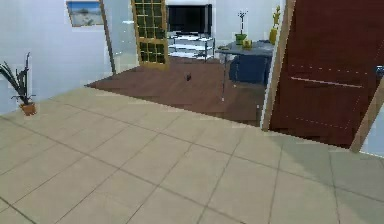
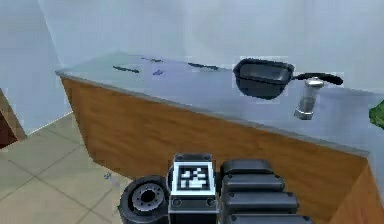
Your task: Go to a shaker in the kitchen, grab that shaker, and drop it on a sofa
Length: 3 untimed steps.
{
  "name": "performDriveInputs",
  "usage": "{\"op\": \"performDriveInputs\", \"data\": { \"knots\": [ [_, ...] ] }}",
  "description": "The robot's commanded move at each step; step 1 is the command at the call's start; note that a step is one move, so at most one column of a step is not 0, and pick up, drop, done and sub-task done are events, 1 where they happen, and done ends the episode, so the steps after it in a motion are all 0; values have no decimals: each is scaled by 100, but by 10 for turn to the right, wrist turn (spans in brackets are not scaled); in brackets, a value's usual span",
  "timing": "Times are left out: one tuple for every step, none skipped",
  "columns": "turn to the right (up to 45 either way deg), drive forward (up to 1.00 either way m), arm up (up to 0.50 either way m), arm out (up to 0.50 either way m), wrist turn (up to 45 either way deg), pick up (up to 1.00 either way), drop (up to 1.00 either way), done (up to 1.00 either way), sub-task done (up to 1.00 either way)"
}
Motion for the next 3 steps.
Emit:
{"op": "performDriveInputs", "data": {
  "knots": [
    [0, 100, 0, 0, 0, 0, 0, 0, 0],
    [0, 100, 0, 0, 0, 0, 0, 0, 0],
    [-30, 0, 0, 0, 0, 0, 0, 0, 0]
  ]
}}
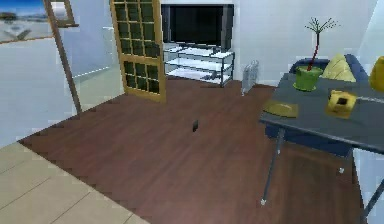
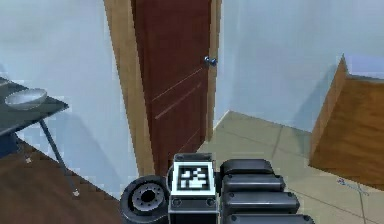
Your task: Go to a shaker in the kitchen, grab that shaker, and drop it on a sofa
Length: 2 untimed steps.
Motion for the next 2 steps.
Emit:
{"op": "performDriveInputs", "data": {
  "knots": [
    [-90, 0, 0, 0, 0, 0, 0, 0, 0],
    [0, 100, 0, 0, 0, 0, 0, 0, 0]
  ]
}}
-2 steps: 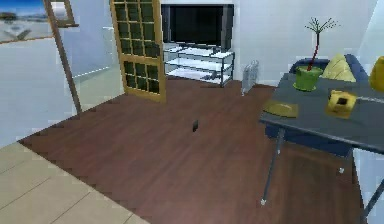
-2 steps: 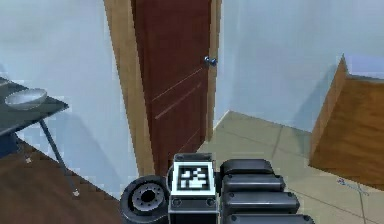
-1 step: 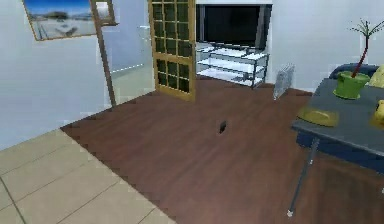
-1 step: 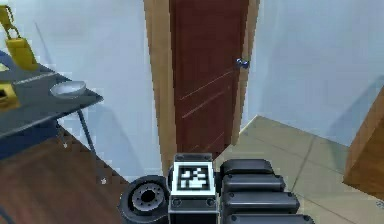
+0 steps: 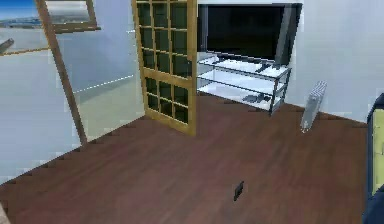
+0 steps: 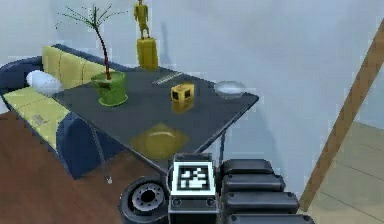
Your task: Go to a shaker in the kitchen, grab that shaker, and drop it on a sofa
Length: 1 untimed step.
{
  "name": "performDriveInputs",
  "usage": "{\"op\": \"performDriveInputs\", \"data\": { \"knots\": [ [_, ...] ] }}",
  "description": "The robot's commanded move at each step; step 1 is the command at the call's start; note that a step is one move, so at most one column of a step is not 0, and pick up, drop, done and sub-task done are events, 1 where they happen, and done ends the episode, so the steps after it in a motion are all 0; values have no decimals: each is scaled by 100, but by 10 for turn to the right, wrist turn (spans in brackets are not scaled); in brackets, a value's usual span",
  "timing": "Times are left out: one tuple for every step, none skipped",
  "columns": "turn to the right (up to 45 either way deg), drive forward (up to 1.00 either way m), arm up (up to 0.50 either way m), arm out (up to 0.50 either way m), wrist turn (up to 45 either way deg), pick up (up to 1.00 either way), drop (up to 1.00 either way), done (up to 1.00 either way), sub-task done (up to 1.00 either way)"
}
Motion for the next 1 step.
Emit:
{"op": "performDriveInputs", "data": {
  "knots": [
    [-150, 0, 0, 0, 0, 0, 0, 0, 0]
  ]
}}
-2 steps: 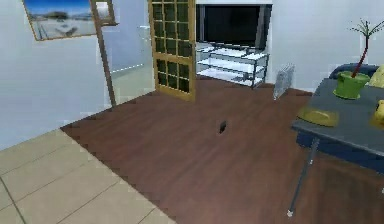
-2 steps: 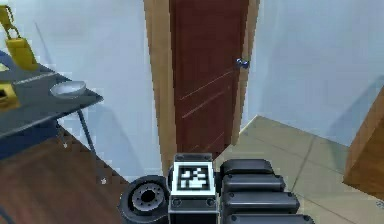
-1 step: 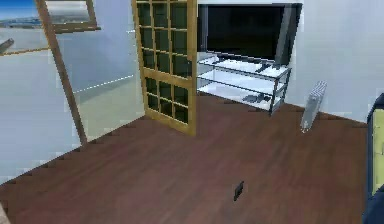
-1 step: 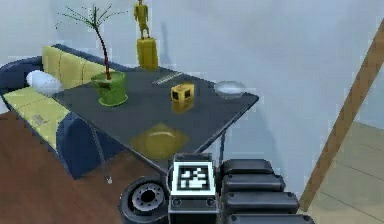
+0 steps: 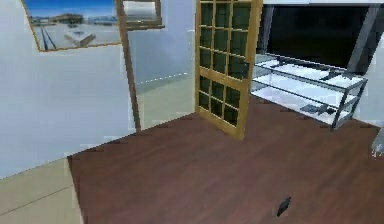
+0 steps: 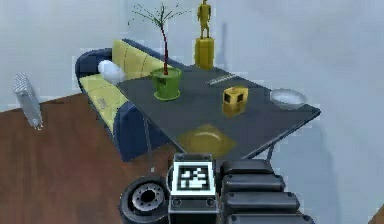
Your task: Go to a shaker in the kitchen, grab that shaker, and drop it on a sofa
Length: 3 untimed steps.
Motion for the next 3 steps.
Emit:
{"op": "performDriveInputs", "data": {
  "knots": [
    [0, 15, 0, 0, 0, 0, 0, 0, 0],
    [450, 0, 0, 0, 0, 0, 0, 0, 0],
    [0, 10, 0, 0, 0, 0, 0, 0, 0]
  ]
}}
